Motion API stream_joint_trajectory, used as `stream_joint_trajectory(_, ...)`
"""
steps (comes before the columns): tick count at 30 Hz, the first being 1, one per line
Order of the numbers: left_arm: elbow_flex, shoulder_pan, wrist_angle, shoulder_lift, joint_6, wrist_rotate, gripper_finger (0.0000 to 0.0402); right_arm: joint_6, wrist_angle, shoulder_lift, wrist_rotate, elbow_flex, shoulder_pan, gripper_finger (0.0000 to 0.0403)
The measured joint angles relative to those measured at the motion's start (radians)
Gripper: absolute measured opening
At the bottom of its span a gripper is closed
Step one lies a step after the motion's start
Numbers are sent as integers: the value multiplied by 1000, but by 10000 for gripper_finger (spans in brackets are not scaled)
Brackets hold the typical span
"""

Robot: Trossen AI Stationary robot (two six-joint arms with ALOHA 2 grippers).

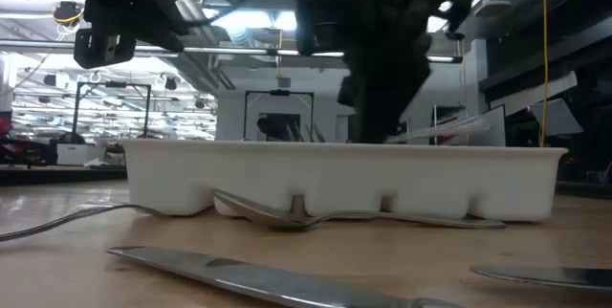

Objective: Sort silverware
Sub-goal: Adjust the silver fork in the white cutlery tray

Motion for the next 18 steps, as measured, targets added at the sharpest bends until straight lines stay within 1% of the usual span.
stream_joint_trajectory(3,0,0,1,0,1,0,60,-10,-96,0,-7,28,2,21)
stream_joint_trajectory(11,0,0,1,0,-2,0,60,-60,-215,-1,-13,47,2,22)
stream_joint_trajectory(18,0,0,1,0,4,0,60,-227,-285,-2,-6,48,2,23)
